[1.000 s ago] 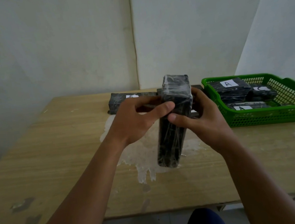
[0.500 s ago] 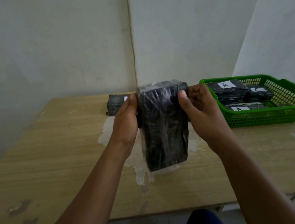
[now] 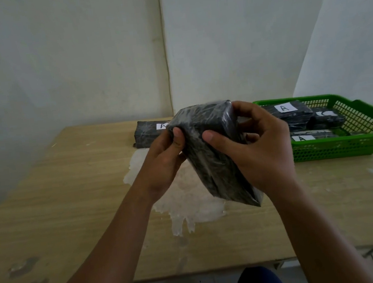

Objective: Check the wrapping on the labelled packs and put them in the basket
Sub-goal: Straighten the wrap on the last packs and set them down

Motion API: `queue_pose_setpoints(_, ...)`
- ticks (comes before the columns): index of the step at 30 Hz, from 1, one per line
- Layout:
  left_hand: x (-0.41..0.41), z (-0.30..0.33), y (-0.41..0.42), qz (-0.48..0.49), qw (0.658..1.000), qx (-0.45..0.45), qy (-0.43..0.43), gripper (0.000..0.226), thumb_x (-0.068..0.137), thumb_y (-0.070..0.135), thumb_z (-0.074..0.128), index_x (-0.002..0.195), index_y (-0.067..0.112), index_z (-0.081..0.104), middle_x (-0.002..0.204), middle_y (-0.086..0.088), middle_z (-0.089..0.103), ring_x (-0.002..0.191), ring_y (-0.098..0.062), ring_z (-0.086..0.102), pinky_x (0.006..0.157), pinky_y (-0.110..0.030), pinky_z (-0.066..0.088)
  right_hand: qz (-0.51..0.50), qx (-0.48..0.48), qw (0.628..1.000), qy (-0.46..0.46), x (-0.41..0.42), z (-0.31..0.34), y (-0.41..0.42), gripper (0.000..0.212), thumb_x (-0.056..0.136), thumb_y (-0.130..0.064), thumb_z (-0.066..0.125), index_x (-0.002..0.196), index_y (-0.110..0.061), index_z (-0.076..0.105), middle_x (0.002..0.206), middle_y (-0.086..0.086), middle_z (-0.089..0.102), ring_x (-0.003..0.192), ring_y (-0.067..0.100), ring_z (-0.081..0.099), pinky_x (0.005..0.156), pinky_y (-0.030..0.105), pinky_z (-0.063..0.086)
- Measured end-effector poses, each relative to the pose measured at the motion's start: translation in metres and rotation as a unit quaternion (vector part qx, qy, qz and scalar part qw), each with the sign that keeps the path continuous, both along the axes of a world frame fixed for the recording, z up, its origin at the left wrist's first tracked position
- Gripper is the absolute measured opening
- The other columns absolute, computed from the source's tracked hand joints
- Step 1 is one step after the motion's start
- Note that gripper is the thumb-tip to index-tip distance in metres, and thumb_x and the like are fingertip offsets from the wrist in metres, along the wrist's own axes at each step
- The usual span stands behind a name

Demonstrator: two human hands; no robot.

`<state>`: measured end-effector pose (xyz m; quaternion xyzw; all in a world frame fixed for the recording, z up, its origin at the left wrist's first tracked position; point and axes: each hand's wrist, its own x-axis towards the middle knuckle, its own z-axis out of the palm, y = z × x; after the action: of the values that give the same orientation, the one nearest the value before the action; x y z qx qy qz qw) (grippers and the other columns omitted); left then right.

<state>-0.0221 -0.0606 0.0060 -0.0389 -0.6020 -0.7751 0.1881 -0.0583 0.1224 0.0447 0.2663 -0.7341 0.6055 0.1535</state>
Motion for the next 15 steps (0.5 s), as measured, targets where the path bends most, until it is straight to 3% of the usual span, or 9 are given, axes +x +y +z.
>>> queue_pose_setpoints(4,0.002,0.003,0.002,0.031,0.998,-0.048,0.006,0.053,0.084,0.061,0.066,0.126,0.029,0.067,0.125,0.011,0.076,0.123,-0.009,0.067,0.099,-0.030,0.056,0.011,-0.014,1.000,0.008,-0.003,-0.002,0.004,0.059,0.072,-0.047,0.090,0.124,-0.029,0.070,0.115,-0.010,0.075,0.104,0.006,0.073,0.086,0.030,0.063)
queue_pose_setpoints(9,0.006,0.014,-0.001,0.087,0.979,-0.179,0.041,0.043,0.095,0.041,0.068,0.135,0.024,0.063,0.122,0.012,0.076,0.122,-0.009,0.069,0.099,-0.028,0.057,0.138,-0.096,0.977,-0.130,-0.018,-0.014,0.017,0.057,0.082,-0.033,0.079,0.135,-0.014,0.067,0.122,0.003,0.077,0.115,0.020,0.074,0.095,0.044,0.062)
queue_pose_setpoints(15,0.007,0.013,-0.001,0.145,0.962,-0.225,0.057,0.056,0.086,0.045,0.077,0.130,0.012,0.065,0.118,-0.002,0.076,0.112,-0.021,0.074,0.094,-0.045,0.062,0.206,-0.139,0.952,-0.176,-0.029,-0.035,0.013,0.058,0.090,-0.034,0.075,0.142,-0.010,0.062,0.132,0.010,0.073,0.127,0.028,0.068,0.101,0.043,0.057)
